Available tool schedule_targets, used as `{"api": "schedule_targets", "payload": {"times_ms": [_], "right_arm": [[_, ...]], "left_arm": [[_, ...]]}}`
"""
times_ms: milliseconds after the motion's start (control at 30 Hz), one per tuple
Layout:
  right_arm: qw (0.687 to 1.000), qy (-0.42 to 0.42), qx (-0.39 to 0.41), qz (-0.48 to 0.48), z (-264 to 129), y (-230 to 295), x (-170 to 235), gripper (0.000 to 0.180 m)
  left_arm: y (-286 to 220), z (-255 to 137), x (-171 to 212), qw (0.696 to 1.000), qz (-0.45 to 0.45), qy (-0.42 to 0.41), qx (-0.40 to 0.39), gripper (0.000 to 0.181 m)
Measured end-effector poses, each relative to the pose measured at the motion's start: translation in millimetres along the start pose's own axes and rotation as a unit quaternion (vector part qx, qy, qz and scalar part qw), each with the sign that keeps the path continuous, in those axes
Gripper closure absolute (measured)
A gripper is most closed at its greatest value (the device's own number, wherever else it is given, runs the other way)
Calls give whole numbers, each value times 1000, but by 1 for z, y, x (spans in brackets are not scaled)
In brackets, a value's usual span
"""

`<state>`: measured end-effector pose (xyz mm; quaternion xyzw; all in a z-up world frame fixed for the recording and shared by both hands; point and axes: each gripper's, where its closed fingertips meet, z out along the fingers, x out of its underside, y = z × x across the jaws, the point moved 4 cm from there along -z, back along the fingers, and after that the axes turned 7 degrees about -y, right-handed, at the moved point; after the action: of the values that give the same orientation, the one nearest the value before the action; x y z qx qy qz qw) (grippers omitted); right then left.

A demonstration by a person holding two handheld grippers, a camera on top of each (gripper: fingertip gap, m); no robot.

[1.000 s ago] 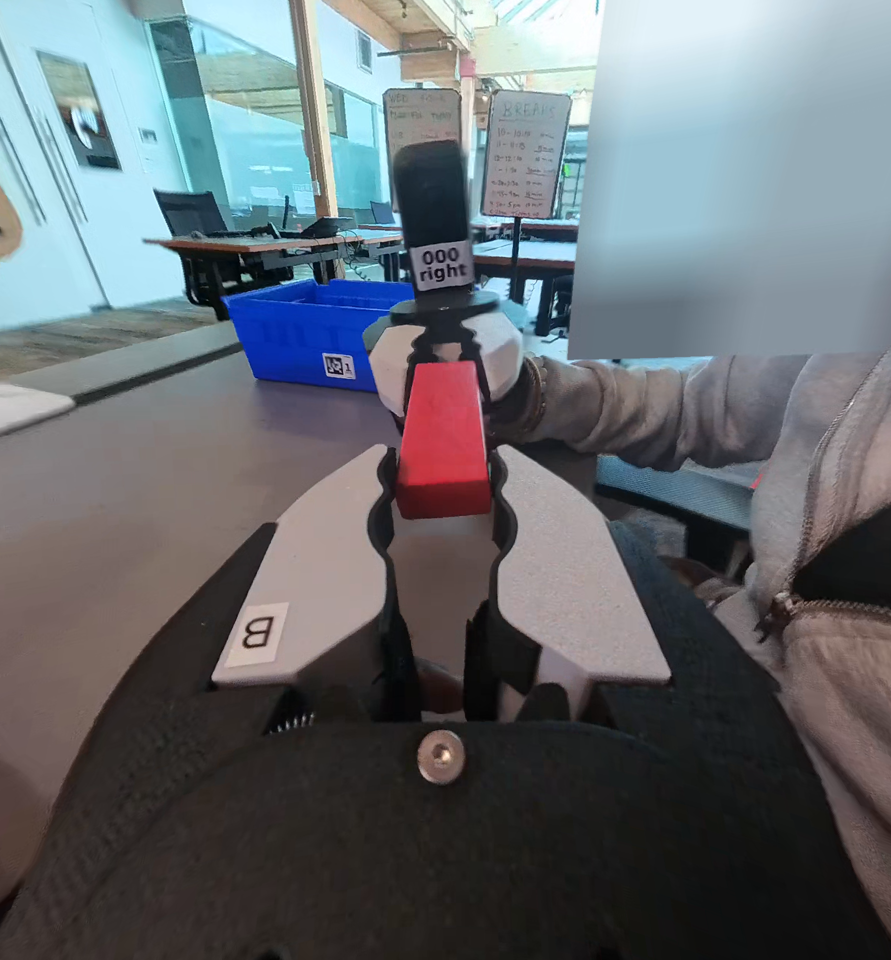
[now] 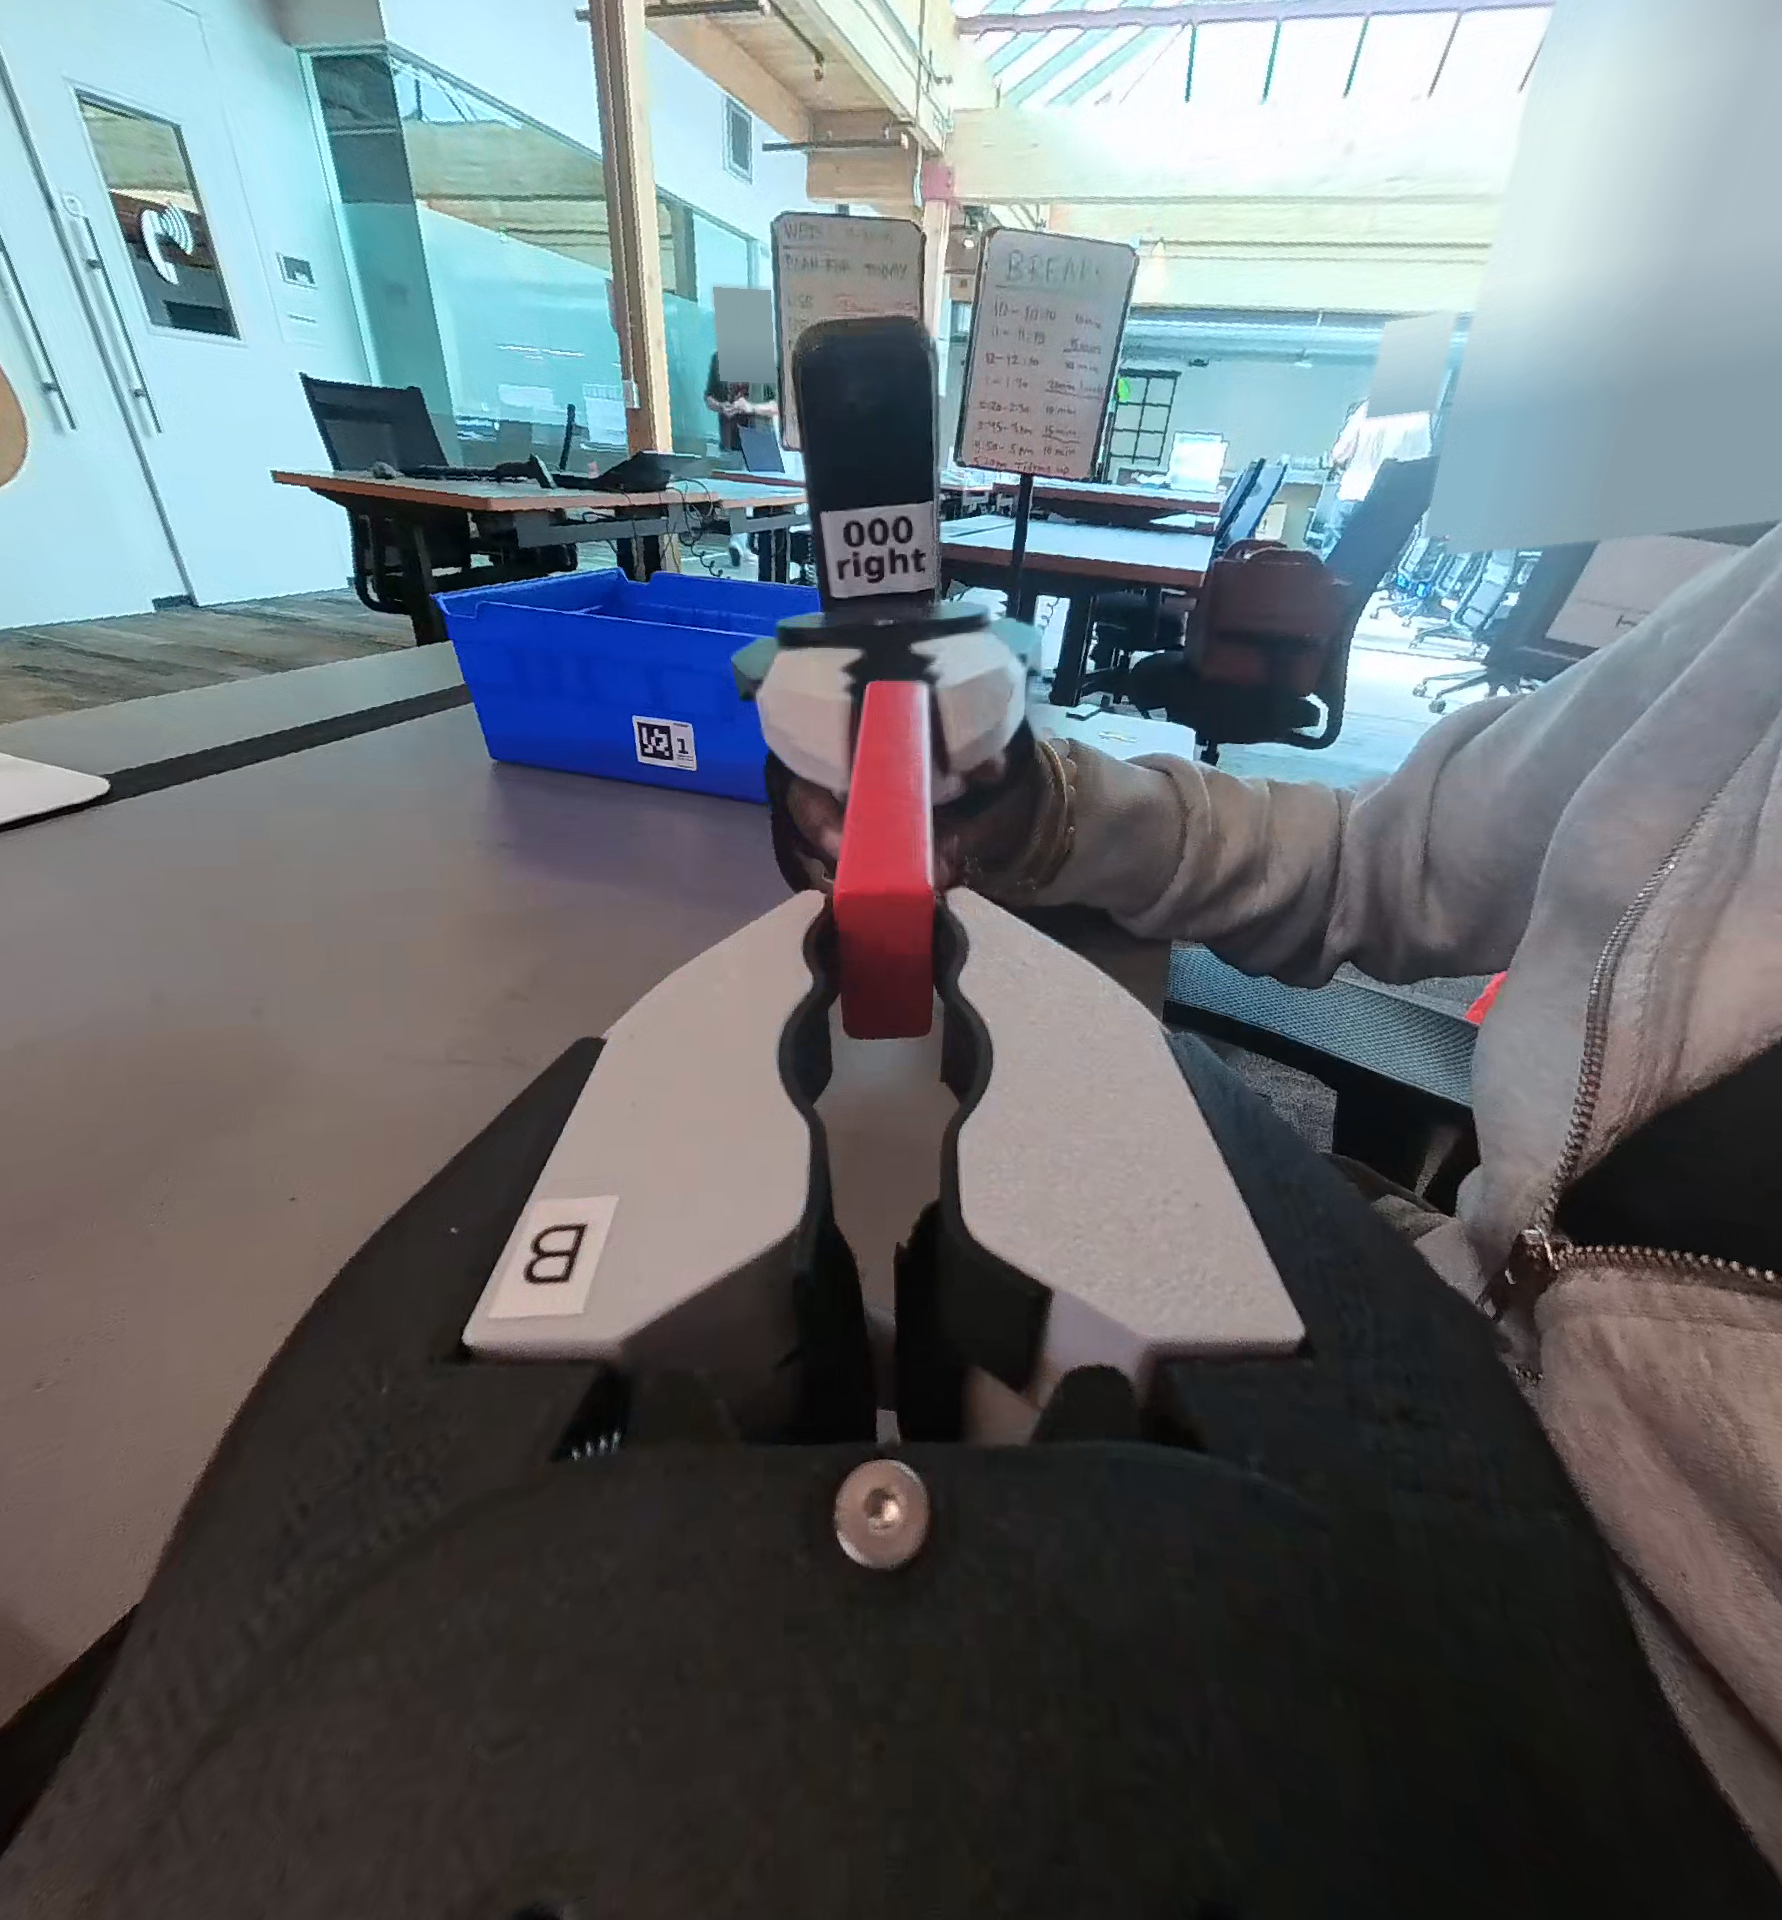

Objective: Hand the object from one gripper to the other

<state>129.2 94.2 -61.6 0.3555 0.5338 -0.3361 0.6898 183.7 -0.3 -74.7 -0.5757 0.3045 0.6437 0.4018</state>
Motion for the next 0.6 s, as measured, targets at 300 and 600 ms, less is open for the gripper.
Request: {"api": "schedule_targets", "payload": {"times_ms": [300,600], "right_arm": [[970,-36,-14,241,-4,-17,3,163],[942,-31,-23,333,-3,-22,13,154]], "left_arm": [[1,-5,-4,947,308,7,-86,121],[1,1,5,913,391,52,-101,147]]}}
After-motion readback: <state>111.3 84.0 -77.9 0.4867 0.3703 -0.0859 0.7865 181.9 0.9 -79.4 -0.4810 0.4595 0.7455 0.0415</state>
